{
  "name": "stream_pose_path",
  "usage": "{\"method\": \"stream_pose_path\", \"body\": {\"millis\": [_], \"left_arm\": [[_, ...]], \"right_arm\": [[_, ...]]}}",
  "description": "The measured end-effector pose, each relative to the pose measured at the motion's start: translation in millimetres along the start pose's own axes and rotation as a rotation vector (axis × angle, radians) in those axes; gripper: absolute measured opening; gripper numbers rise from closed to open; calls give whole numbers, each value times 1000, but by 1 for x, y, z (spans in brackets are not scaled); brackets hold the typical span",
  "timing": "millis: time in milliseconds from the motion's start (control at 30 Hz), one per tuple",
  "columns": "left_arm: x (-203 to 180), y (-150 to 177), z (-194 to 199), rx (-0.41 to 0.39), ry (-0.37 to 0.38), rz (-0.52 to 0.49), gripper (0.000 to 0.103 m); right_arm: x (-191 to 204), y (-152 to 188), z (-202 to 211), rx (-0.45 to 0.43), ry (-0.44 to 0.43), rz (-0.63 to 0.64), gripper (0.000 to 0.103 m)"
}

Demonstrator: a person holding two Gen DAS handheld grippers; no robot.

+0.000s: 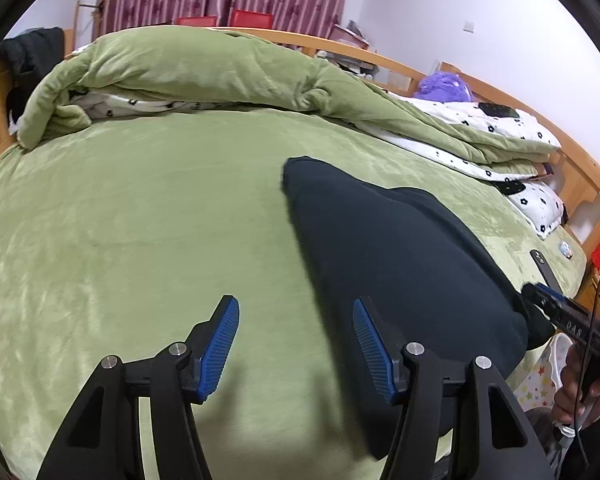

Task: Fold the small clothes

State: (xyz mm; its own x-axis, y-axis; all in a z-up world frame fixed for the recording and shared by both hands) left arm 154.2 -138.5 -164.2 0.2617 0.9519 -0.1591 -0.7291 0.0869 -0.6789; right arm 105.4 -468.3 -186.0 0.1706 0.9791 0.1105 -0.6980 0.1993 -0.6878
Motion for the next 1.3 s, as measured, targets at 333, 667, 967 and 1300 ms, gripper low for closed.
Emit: {"method": "stream_pose_path", "body": {"millis": [333, 667, 967, 1300], "left_arm": [[-39, -4, -28, 49, 22, 9, 57], [-52, 14, -41, 72, 57, -1, 65], [-50, 37, -50, 153, 40, -27, 65], [-53, 49, -38, 136, 9, -90, 65]], "right_arm": [[26, -2, -54, 101, 14, 103, 12], [5, 3, -65, 75, 45, 113, 3], [-2, 3, -58, 85, 80, 67, 17], [-12, 15, -46, 105, 108, 66, 19]]}}
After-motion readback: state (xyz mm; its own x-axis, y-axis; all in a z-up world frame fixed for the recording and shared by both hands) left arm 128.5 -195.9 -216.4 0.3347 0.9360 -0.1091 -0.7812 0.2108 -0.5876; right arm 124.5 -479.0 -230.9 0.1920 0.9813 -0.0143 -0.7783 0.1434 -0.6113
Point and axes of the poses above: each gripper's, at about its wrist camera, not at the fingertips, and z roughly against the way its jaws point, x to its left, y to its underside, the point moved 8 cm from there along -z, roughly the way its jaws point, and after that the axes turned 2 degrees about x, right-handed, at the moved point
